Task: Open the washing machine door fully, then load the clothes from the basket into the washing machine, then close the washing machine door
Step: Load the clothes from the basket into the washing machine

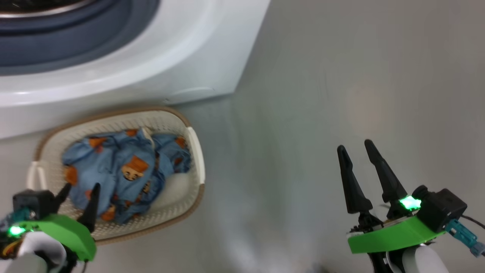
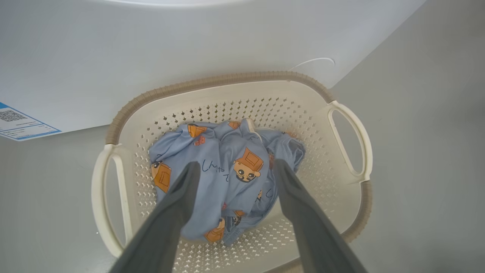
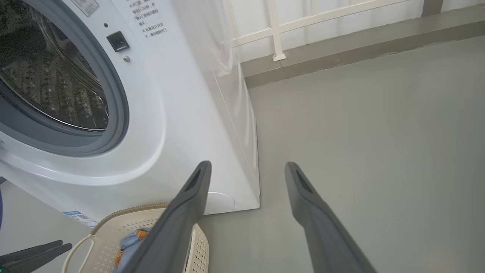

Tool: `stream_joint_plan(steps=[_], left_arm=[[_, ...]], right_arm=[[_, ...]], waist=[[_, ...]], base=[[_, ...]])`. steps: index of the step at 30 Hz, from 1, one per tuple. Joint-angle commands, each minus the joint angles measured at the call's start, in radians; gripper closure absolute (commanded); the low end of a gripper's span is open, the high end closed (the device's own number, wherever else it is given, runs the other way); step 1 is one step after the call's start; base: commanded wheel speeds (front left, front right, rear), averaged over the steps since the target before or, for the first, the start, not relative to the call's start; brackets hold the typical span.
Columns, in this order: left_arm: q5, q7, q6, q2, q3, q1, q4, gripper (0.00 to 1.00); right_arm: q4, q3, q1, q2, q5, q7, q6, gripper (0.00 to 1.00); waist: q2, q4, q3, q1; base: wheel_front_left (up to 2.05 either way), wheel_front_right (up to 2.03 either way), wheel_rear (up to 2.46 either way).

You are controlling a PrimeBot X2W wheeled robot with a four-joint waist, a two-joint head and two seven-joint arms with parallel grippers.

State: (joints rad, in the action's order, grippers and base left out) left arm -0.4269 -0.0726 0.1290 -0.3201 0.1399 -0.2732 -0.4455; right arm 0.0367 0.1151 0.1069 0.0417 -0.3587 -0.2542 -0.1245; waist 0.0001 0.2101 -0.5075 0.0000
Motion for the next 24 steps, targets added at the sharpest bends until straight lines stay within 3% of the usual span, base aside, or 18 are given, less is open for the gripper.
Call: stream_joint_plan(steps=[1,13,18,24], left_arm=[[0.005,0.022,-0.002,-0.049,-0.027,-0.037,-0.008,0.0],[-0.002,0.152,-0.005,-0.096,-0.006,-0.2,-0.177,0.0],[0.05,0.163,-0.038,-0.159,0.009,-0.267,-0.249,0.0],[0.054,0.176,-0.046,-0.188,0.006,-0.324,-0.293,0.0]], right_arm=[[0.031,0.03,0.016,0.009,-0.01,-0.008,-0.006,0.0],[0.062,0.085,0.073,0.009,-0.046,-0.008,-0.006,0.0],[0.08,0.114,0.082,0.009,-0.053,-0.008,-0.006,0.0],[0.092,0.118,0.072,0.009,-0.061,-0.008,-0.006,0.0]], waist=[[-0.0001,0.096,-0.125,0.0],[-0.0001,0.155,-0.274,0.0],[-0.0001,0.185,-0.32,0.0],[-0.0001,0.204,-0.348,0.0]], base=[[0.0,0.0,0.0],[0.0,0.0,0.0],[0.0,0.0,0.0],[0.0,0.0,0.0]])
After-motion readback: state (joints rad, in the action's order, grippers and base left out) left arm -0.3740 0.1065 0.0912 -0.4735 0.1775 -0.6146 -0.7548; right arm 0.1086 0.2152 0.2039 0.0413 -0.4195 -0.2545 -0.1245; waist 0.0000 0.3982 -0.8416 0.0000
